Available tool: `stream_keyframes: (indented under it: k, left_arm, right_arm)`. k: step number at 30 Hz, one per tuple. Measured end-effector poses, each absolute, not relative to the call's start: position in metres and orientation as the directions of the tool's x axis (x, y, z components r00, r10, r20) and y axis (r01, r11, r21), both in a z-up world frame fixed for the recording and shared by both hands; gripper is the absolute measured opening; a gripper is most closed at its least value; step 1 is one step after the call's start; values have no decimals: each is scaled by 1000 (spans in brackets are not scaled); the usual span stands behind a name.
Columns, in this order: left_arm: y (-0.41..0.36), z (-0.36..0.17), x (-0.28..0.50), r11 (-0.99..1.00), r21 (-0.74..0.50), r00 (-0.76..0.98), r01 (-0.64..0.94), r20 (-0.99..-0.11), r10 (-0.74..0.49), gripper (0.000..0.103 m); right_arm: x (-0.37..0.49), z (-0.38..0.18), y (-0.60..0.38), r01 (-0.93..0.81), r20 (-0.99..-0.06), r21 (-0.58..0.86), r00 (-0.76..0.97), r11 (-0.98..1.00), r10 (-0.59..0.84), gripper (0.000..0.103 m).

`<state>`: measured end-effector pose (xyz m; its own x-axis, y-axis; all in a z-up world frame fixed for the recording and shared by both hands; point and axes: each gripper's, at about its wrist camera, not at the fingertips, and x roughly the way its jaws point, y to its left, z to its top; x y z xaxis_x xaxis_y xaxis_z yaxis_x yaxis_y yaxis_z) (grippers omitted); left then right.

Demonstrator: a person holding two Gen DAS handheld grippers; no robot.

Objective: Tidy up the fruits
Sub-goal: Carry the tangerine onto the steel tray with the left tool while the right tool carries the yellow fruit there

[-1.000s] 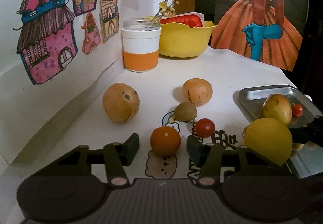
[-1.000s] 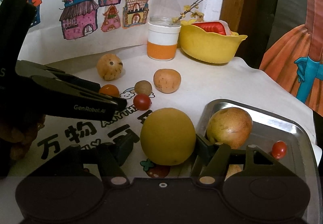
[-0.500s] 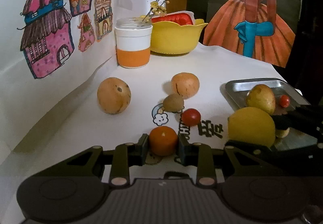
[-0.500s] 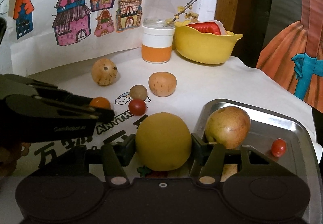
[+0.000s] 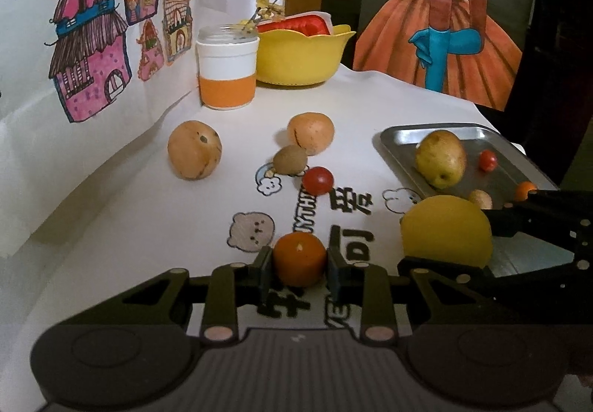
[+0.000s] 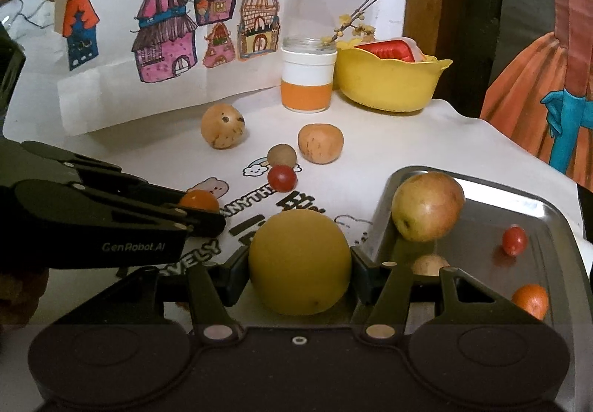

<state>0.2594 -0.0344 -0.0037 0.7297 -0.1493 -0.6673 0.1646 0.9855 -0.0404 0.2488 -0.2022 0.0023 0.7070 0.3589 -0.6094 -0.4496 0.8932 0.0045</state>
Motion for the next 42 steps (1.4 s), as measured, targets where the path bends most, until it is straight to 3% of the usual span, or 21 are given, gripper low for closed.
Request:
stream_keyframes:
  k: [10,19,28,42]
  left_arm:
    - [-49,2,240,981,-47,721,186,-672,-169,33]
    - [-82,12,234,970,-72,722,232,-655,-221,33]
    - [-125,11,239,952,-99,703,289,-654,-281,33]
    - [-166,1,255,940,-108,677,324,-668,-310,33]
  right_arm:
    - [214,16,-236,-385,-561,46,753,922,342,58]
    - [196,21,-282,-261,-519,45,819,964,246,58]
    - [186,12,-332,-139,-512,68,845,988,154,58]
    - [192,-1,-353,-103,-514,63,849,993,121,58]
